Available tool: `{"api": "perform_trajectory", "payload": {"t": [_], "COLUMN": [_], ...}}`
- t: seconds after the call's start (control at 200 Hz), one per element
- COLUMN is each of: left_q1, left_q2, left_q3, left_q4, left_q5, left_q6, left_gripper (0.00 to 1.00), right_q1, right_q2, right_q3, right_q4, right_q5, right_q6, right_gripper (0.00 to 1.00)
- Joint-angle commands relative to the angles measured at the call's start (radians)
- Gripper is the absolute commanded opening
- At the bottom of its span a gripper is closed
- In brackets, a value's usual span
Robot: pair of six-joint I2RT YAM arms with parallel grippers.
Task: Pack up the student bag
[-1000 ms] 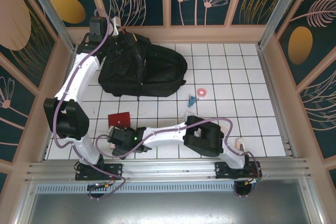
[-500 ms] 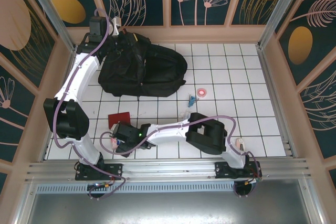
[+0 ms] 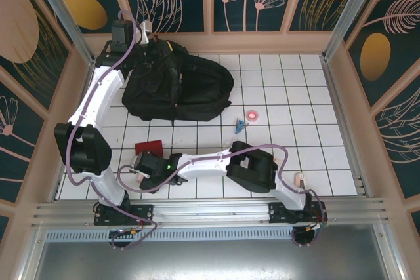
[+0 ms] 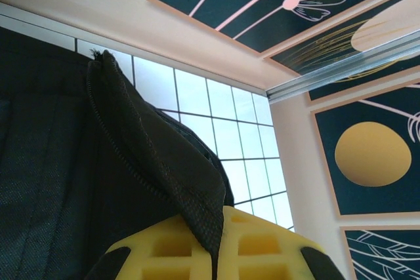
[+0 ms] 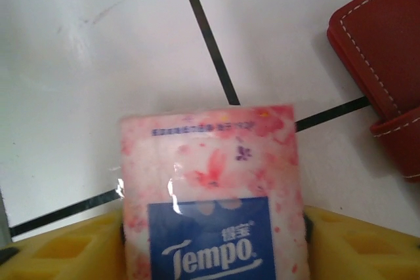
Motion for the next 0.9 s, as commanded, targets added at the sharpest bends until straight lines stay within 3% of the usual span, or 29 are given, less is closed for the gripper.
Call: {"api": "perform_trajectory", "payload": {"t": [0.0,0.085,0.51,0.741,0.896], "left_q1": [0.011,0.011,0.011,0.011,0.011], "left_q2": [-0.033,-0.034,-0.046,-0.047,-0.046], "left_q3": [0.042,0.038,0.050,0.058,0.054], "left_q4": [0.076,0.079,0.070,0.064,0.066], "left_q5": [0.029,0.032,0.037,0.043,0.045], "left_q6": [-0.012,-0.012,-0.009,-0.013,-0.019], "left_gripper": [0.06,0.06,0.06,0.06,0.06], "right_q1": [0.002,0.003,-0.074,-0.290,-0.518], "right_q2": [0.007,-0.038,-0.451,-0.770,-0.796], "right_q3": [0.016,-0.018,-0.375,-0.535,-0.485], "right_q4": [-0.016,0.011,0.132,0.190,0.205], "right_q5": [-0.015,0.003,0.128,0.045,-0.082], "right_q6": [-0.010,-0.004,0.069,0.158,0.255], "right_gripper": [0.58,0.53,0.52,0.52,0.51]}}
